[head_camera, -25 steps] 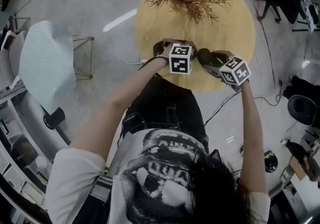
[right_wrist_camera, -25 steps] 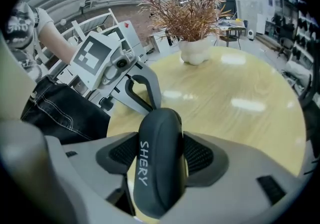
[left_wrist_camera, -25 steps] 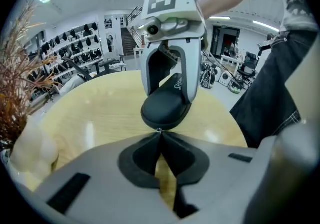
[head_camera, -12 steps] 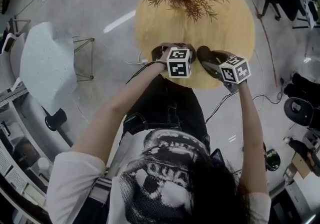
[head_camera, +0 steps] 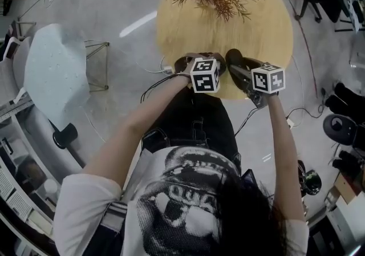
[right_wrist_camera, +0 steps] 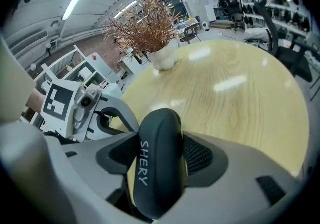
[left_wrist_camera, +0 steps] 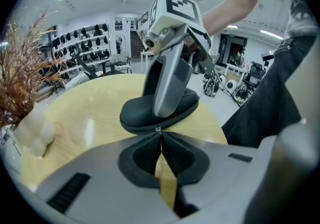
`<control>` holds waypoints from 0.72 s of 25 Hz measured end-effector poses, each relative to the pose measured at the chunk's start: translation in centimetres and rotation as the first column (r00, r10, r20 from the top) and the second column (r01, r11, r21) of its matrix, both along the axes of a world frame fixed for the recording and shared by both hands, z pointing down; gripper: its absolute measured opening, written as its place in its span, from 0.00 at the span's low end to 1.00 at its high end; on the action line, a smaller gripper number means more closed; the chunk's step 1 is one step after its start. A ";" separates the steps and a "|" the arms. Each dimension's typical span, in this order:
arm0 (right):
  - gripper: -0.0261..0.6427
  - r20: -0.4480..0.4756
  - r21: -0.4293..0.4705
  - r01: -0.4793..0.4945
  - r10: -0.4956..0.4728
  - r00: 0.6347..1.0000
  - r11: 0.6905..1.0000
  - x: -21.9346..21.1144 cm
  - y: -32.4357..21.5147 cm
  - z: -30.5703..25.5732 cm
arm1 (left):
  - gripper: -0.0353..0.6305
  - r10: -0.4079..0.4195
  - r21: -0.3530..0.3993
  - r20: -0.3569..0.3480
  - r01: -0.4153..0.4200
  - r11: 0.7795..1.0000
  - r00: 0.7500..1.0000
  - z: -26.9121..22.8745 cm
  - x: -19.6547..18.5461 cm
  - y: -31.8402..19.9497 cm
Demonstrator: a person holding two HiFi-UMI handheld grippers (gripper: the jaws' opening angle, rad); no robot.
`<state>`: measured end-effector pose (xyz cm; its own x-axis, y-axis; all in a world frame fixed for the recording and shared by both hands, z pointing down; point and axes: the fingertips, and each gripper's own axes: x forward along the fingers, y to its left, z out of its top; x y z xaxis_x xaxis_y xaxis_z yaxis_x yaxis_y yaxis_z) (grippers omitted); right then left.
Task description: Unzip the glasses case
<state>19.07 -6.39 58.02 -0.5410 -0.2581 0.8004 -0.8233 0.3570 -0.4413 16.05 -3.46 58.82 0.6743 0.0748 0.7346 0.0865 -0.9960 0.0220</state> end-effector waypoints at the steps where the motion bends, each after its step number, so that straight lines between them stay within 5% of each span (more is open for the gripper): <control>1: 0.46 -0.001 -0.006 -0.021 0.021 1.000 1.000 0.0 0.0 0.1 | 0.07 0.000 0.000 -0.002 0.000 1.000 1.000 0.0 0.0 0.2; 18: 0.46 0.057 -0.062 -0.379 0.383 0.922 0.923 -0.7 -0.6 0.1 | 0.07 -0.056 -0.033 -0.031 0.055 0.998 0.998 -0.4 -1.7 2.2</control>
<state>18.35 -7.00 58.11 -0.4620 -0.4169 0.7828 -0.8609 -0.0013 -0.5088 14.39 -1.23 58.44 0.7013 0.0598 0.7104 0.0326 -0.9981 0.0518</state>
